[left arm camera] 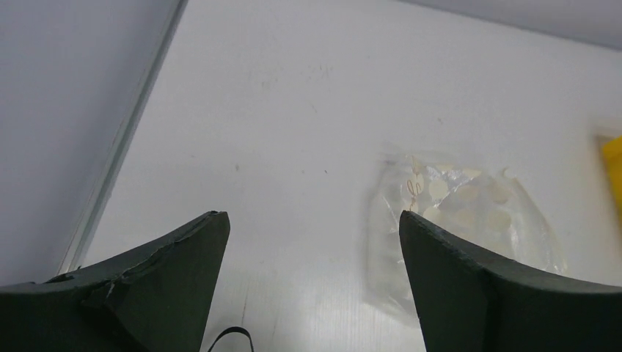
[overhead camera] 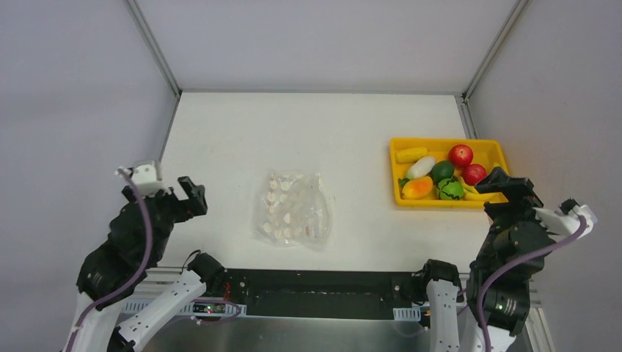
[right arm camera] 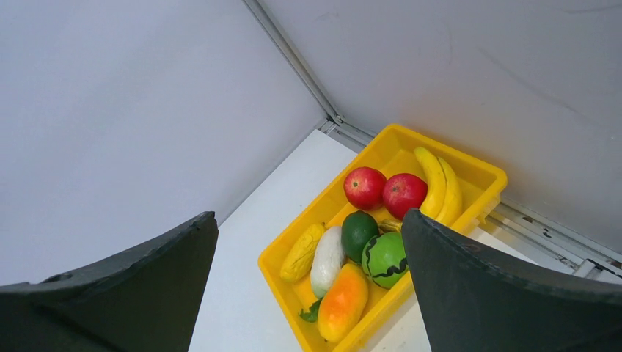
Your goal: Open the zip-top bag and remove the fake food
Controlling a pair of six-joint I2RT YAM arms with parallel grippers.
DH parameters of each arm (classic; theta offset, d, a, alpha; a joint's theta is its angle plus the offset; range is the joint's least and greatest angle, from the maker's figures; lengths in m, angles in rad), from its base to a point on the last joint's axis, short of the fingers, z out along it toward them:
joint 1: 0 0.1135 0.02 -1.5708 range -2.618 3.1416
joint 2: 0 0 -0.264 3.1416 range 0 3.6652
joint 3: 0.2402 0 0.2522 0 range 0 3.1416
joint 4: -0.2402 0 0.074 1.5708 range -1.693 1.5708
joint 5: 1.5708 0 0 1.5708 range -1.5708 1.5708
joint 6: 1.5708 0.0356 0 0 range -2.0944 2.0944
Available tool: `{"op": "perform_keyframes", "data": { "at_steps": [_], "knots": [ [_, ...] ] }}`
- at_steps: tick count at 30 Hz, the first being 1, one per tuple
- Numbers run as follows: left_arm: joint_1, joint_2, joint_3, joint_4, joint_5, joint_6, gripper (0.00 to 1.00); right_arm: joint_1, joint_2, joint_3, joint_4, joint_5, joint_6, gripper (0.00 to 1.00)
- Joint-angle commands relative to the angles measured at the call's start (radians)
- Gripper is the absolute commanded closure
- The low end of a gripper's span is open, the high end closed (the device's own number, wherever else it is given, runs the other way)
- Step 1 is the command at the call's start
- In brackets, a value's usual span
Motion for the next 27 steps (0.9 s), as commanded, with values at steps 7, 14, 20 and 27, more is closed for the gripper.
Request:
{"op": "perform_keyframes", "data": {
  "at_steps": [7,14,20,27],
  "knots": [
    [0.010,-0.294,0.062,-0.099,-0.205,0.009,0.03,0.009,-0.264,0.003,-0.218,-0.047,-0.028,0.00],
    [0.010,-0.424,-0.028,-0.067,-0.219,0.001,0.01,0.011,-0.332,-0.013,-0.260,-0.029,-0.029,0.00],
    [0.010,-0.463,-0.099,-0.039,-0.220,-0.022,0.01,0.011,-0.338,-0.017,-0.268,-0.037,-0.041,0.00],
    [0.010,-0.438,-0.131,-0.010,-0.197,-0.031,0.01,0.011,-0.340,-0.021,-0.275,-0.041,-0.051,0.00]
  ]
}}
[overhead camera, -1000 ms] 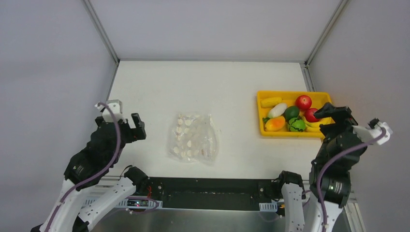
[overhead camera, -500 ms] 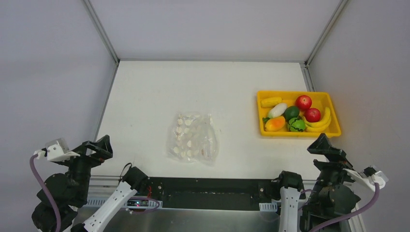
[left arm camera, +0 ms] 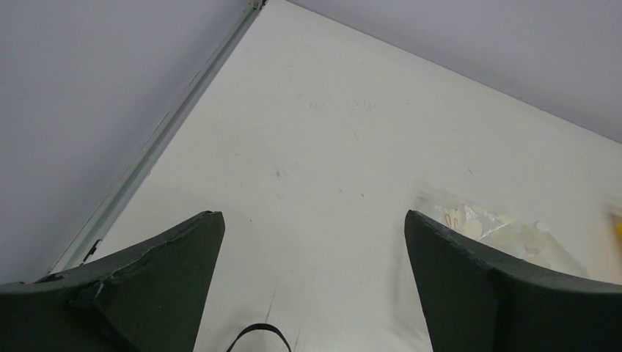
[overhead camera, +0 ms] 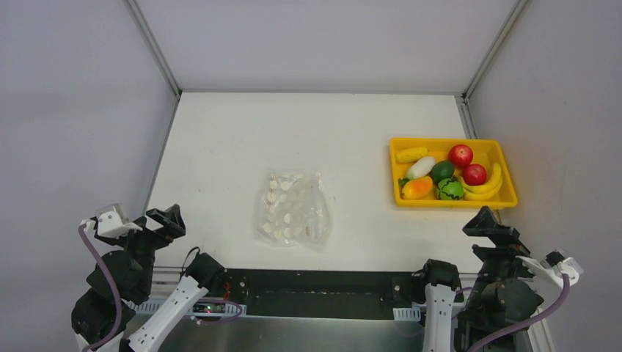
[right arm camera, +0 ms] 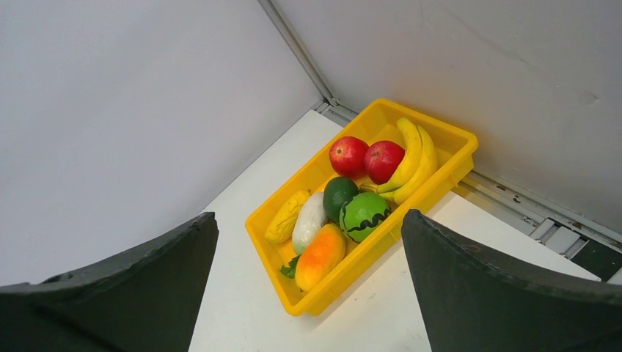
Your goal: Open the zip-top bag and remove the fake food
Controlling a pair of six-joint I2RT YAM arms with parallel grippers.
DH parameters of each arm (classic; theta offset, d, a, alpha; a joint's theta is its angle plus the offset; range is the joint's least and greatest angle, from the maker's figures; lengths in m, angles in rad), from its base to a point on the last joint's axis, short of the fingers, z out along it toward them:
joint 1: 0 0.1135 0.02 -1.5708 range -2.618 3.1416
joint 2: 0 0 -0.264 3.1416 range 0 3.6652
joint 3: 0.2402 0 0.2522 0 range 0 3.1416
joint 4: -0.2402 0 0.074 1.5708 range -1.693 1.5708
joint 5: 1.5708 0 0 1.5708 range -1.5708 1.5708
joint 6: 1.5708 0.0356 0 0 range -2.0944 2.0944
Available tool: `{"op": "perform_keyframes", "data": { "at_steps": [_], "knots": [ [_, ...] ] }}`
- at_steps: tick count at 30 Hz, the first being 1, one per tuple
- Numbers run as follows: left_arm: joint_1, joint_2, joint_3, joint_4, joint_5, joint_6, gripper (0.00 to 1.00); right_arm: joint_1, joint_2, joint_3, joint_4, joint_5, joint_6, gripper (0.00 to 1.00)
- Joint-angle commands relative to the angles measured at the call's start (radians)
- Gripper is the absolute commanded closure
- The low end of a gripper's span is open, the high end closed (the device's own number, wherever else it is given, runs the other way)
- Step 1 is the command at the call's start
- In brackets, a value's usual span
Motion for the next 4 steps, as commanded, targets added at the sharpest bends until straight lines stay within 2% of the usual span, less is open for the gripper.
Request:
{"op": "perform_keyframes", "data": {
  "at_steps": [1,4],
  "knots": [
    [0.010,-0.012,-0.012,0.053,0.009,-0.015,0.01,0.007,-0.009,-0.004,-0.006,-0.003,-0.027,0.00],
    [0.010,0.019,-0.027,0.057,0.016,-0.028,0.01,0.008,-0.008,-0.004,-0.006,-0.004,-0.028,0.00]
  ]
}}
